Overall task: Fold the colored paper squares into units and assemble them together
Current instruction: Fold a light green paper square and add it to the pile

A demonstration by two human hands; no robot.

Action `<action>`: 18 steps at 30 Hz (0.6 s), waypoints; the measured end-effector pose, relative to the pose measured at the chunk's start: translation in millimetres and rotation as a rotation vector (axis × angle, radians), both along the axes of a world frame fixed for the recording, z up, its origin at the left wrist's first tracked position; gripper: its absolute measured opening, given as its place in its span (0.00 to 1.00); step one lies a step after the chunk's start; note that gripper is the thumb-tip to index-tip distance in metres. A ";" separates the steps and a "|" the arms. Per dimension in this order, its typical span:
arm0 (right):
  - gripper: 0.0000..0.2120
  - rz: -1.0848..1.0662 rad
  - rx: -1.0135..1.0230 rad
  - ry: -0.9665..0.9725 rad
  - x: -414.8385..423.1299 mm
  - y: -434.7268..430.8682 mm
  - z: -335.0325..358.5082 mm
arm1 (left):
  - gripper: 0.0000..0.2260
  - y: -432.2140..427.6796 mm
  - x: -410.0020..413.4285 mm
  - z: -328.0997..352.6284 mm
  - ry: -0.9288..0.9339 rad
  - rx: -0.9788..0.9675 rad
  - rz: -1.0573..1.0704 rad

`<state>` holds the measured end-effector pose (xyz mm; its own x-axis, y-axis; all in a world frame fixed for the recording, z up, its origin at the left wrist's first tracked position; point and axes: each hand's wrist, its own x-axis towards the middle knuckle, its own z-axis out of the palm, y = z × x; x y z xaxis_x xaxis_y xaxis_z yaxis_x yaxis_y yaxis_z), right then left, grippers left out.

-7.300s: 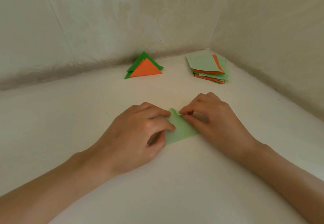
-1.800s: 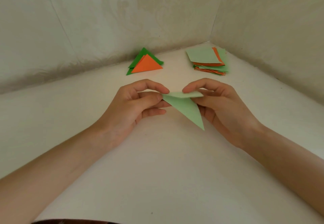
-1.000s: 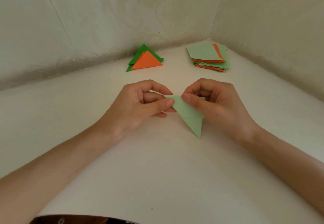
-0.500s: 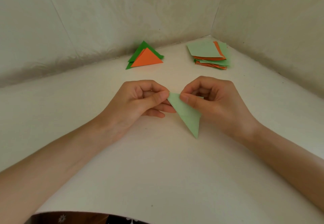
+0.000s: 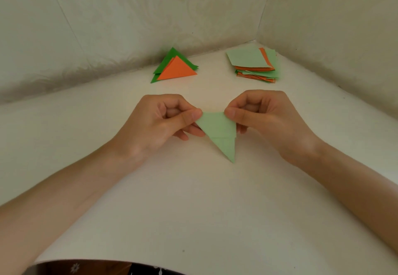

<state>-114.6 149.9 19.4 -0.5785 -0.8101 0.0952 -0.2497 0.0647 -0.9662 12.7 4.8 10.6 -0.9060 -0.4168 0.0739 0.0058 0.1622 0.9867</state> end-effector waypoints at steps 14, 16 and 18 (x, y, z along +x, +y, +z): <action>0.24 0.205 0.041 0.131 -4.6 2.6 -8.8 | 0.09 -5.8 -1.9 1.6 -0.005 0.235 0.074; 0.17 0.177 0.026 0.124 -3.0 1.1 -9.4 | 0.10 -5.6 -1.3 1.8 -0.002 0.227 0.064; 0.08 0.146 -0.015 0.127 -1.1 0.9 -6.8 | 0.11 -4.9 -0.1 2.7 0.008 0.215 0.042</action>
